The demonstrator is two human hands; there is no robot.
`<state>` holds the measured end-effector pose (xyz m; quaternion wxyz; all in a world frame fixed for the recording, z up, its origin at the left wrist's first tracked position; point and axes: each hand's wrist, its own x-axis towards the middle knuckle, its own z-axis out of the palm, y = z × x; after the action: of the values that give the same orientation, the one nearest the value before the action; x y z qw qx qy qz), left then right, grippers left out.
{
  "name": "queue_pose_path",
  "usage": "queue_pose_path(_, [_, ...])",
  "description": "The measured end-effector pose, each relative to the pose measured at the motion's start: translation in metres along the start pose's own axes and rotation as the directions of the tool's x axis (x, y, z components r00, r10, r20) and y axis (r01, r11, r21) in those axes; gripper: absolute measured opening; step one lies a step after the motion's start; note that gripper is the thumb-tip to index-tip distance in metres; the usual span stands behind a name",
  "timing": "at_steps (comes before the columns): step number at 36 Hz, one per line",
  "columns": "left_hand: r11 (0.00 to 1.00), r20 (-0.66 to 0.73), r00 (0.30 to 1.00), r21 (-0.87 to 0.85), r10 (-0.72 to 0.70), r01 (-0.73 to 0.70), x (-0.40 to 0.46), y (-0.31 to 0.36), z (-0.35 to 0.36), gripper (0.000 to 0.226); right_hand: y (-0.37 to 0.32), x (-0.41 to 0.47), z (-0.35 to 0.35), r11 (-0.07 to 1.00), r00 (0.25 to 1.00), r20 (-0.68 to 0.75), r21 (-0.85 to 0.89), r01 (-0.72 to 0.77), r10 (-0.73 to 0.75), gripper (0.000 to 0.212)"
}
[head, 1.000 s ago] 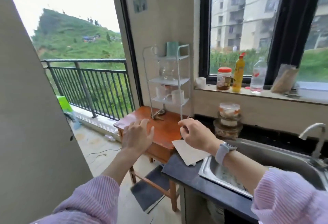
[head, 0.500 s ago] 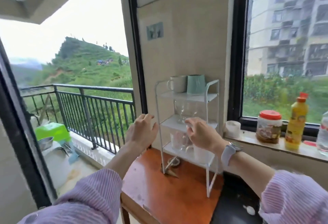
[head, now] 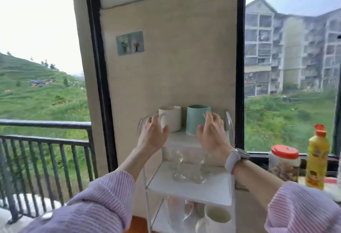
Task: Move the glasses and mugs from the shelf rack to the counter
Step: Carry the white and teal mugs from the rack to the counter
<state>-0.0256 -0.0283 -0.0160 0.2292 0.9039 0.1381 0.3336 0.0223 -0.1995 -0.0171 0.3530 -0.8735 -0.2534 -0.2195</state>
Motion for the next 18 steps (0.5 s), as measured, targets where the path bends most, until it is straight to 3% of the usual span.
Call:
queue_pose_path(5, [0.992,0.074,0.995,-0.104,-0.065,0.073,0.049,-0.019,0.034,0.054,0.005,0.041,0.016,0.979,0.978,-0.063,-0.032,-0.202,0.2,0.042])
queue_pose_path(10, [0.947,0.0,0.993,-0.298,-0.122,0.116,0.077,-0.028,0.048,0.03,0.014,0.066,0.021,0.885,0.913,-0.034,0.261,-0.385,0.407,0.033])
queue_pose_path(15, [0.806,0.118,0.983,-0.563,-0.142,0.184,0.084,-0.027,0.047,0.027,0.022,0.077,0.022,0.696,0.86,0.159,0.526,-0.489,0.484,0.024])
queue_pose_path(18, [0.691,0.247,0.958,-0.668,-0.146,0.278,0.084,-0.023,0.049,0.027,0.022,0.077,0.023,0.636,0.856,0.199,0.593,-0.493,0.477,0.025])
